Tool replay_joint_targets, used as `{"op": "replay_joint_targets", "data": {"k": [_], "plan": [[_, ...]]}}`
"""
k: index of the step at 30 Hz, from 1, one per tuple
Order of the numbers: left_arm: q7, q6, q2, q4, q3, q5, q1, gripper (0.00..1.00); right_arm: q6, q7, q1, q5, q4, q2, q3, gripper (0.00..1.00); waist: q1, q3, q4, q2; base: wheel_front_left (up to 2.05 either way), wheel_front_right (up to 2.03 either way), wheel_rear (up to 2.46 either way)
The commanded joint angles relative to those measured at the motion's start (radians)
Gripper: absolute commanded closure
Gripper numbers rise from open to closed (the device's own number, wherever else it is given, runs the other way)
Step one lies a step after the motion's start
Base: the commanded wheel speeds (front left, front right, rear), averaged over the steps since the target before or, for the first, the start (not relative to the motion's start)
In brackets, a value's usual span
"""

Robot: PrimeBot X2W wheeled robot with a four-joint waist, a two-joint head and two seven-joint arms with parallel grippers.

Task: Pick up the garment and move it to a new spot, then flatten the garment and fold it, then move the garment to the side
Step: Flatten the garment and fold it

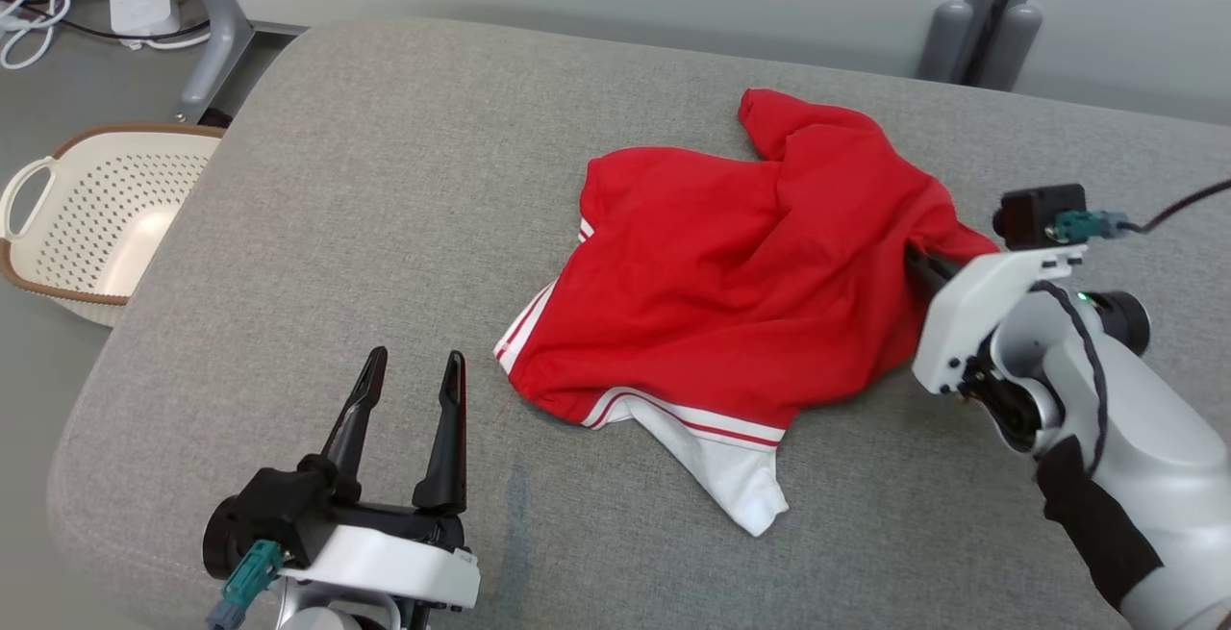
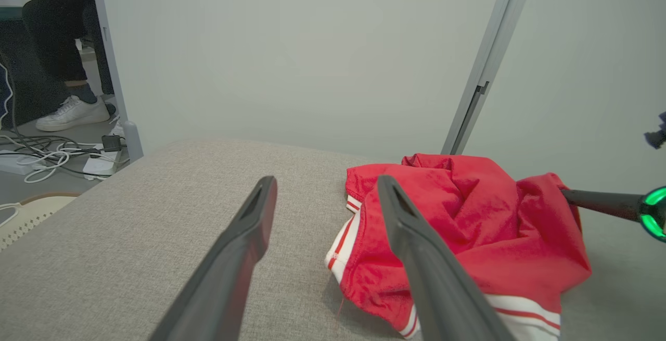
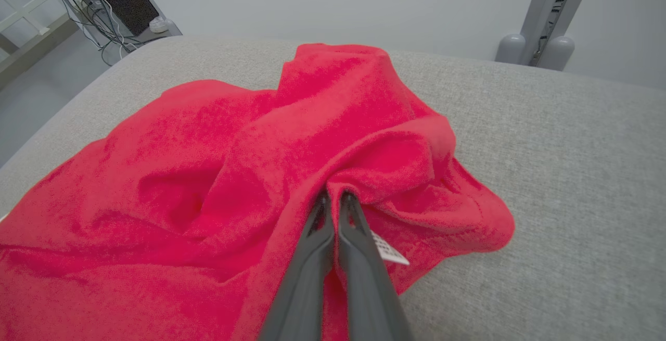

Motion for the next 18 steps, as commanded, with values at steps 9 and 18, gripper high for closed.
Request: {"op": "replay_joint_targets", "data": {"k": [9, 18], "plan": [[-0.004, -0.004, 0.003, 0.022, -0.036, -0.030, -0.049, 0.00, 0.000, 0.010, -0.101, -0.021, 0.067, 0.074, 0.100, 0.82, 0.0000, 0.048, 0.078, -0.0001, 0.00, 0.00, 0.00], [-0.004, 0.006, 0.003, 0.056, -0.048, -0.039, -0.060, 0.00, 0.000, -0.040, -0.108, 0.024, 0.116, 0.123, 0.205, 0.00, 0.0000, 0.030, 0.076, -0.0001, 0.00, 0.00, 0.00]]}}
